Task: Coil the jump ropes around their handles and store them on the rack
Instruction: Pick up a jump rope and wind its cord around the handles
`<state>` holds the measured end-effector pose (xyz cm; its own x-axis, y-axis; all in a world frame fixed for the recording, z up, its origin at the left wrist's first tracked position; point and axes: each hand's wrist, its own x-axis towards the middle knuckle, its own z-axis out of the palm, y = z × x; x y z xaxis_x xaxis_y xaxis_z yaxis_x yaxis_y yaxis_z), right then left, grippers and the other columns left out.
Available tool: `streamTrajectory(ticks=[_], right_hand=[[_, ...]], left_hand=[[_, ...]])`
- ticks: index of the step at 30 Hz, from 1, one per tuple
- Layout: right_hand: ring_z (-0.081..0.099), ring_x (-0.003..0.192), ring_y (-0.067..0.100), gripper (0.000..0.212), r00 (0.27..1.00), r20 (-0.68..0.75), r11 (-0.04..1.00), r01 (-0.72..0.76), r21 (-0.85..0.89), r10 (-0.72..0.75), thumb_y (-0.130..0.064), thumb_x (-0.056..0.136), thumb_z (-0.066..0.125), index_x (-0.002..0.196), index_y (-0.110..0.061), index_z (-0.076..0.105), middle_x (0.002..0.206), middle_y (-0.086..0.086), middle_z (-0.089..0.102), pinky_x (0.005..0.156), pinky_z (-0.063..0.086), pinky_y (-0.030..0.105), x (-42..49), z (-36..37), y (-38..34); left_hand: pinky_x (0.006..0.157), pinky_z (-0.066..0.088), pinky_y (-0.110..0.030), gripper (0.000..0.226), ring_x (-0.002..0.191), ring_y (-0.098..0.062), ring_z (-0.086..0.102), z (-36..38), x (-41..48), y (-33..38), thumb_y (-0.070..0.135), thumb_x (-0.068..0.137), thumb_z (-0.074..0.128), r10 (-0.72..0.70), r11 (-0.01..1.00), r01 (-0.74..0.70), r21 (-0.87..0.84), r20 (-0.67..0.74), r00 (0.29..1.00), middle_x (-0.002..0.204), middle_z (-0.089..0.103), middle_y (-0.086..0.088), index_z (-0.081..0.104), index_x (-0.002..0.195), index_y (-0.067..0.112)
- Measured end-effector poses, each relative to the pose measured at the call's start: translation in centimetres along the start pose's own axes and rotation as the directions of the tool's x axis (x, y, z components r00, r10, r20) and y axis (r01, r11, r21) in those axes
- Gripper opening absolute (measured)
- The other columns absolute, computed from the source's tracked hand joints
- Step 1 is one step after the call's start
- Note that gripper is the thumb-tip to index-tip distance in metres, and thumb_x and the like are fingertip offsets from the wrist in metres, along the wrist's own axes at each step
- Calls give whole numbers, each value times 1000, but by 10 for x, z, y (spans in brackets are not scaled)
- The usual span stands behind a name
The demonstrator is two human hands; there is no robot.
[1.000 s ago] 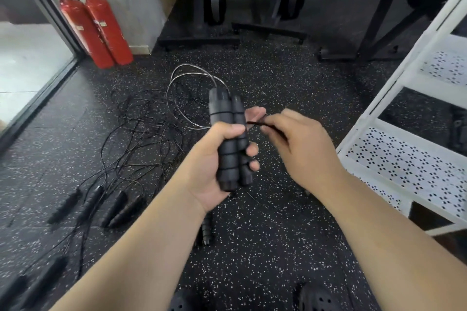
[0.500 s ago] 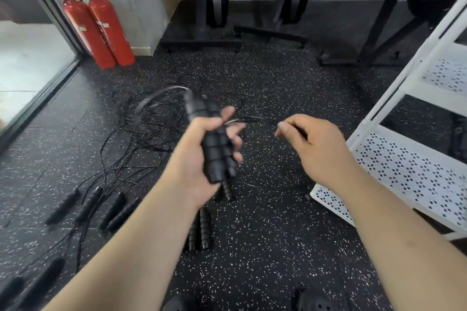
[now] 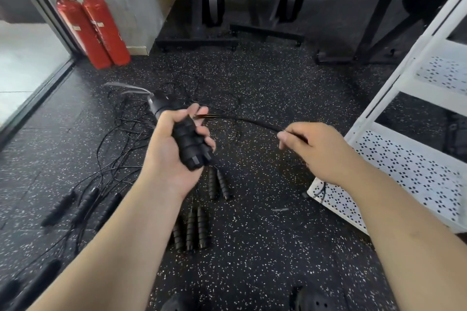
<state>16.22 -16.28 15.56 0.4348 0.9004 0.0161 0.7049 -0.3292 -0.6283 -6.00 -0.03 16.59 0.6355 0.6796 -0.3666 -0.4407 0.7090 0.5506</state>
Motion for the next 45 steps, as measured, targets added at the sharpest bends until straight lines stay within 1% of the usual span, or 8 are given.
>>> streamTrajectory(ticks=[7,14,17,24,28,31,40,45], right_hand=[[61,63,1,18,994,20,992,105,-64,-104,-40,107,59,104,-32,74,75,-10,70,63,46,33,0,35,-21],[62,58,28,30,989,143,999,-31,-21,33,-52,105,57,86,-35,71,69,5,69,62,56,47,-5,6,-9],[48,49,14,30,999,50,999,-15,30,13,-51,106,56,85,-36,71,59,-2,60,53,44,37,-3,6,-6],[56,62,-5,15,996,8,996,84,-37,-84,-36,106,62,104,-34,76,68,-19,60,59,38,21,1,35,-22],[60,56,12,24,995,97,999,30,-10,-29,-44,106,61,89,-32,71,65,-8,65,58,51,38,-1,22,-14],[67,64,23,22,995,101,999,17,30,-20,-48,106,56,93,-40,73,69,-6,68,66,58,44,-6,12,-9],[64,75,2,11,996,0,996,91,8,-91,-35,105,63,104,-37,74,83,-13,72,68,47,32,3,34,-19],[63,54,11,16,987,160,1000,1,7,-2,-41,106,62,95,-33,72,65,-6,69,60,55,38,-4,16,-15]], left_hand=[[59,51,-28,62,69,-13,59,26,-22,-61,21,79,73,-273,948,240,207,152,950,100,66,-7,67,140,9],[61,50,-27,61,69,-10,58,8,-2,-14,18,89,66,-23,999,23,27,-5,1000,138,71,-6,56,149,9],[62,52,-28,60,73,-13,60,7,-4,-12,19,89,67,-8,1000,8,-2,-25,1000,147,64,-13,59,147,11],[61,52,-32,52,71,-15,60,26,-19,-66,19,81,74,-217,948,179,262,122,969,99,67,-7,71,133,11],[63,51,-30,65,71,-13,58,19,-8,-40,19,81,73,-54,978,40,205,63,997,136,71,-11,59,144,10],[63,49,-28,72,68,-12,57,9,0,-14,18,83,71,62,998,-61,23,-19,998,126,72,-8,53,152,11],[61,51,-30,64,70,-14,59,29,-28,-68,21,78,72,-233,949,208,238,83,969,103,67,-6,65,141,12],[63,51,-29,69,69,-12,58,16,-10,-36,19,77,75,-79,988,79,130,-5,997,139,70,-11,58,143,8]])
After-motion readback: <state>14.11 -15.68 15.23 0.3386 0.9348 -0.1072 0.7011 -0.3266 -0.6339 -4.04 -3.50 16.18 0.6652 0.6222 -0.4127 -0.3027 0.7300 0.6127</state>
